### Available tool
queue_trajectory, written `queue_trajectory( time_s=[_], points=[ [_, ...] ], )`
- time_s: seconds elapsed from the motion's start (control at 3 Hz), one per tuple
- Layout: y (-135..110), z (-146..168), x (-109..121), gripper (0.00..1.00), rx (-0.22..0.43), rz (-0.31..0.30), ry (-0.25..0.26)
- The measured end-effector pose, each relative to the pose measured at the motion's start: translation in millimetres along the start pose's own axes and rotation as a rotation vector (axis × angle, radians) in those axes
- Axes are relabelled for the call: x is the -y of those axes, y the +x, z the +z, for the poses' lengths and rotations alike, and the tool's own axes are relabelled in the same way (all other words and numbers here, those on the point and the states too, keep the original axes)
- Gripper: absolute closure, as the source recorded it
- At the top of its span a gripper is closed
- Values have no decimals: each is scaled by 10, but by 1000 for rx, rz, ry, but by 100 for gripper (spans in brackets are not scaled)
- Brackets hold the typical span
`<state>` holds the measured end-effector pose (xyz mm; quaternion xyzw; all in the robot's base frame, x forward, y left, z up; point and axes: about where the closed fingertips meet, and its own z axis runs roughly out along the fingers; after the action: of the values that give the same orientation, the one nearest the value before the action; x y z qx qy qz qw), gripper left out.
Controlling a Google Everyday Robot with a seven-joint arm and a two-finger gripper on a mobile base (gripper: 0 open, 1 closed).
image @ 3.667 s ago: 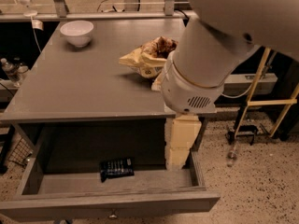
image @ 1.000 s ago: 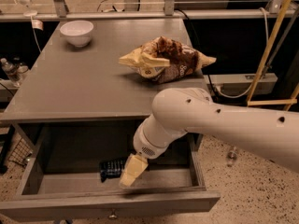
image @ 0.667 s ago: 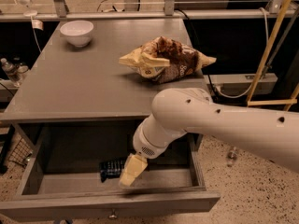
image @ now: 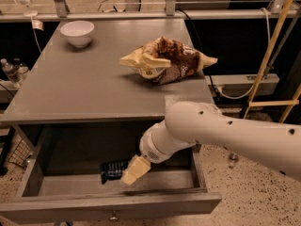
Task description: Pick rxbar blueberry from top drawer and place on counter
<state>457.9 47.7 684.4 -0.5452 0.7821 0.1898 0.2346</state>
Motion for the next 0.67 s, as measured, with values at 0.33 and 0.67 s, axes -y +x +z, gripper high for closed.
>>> queue_trajectory(
  time_s=[0.33,0.67],
  points=[
    [14,69,74,0,35,29,19],
    [-41,246,120,0,34,20,31]
  ],
)
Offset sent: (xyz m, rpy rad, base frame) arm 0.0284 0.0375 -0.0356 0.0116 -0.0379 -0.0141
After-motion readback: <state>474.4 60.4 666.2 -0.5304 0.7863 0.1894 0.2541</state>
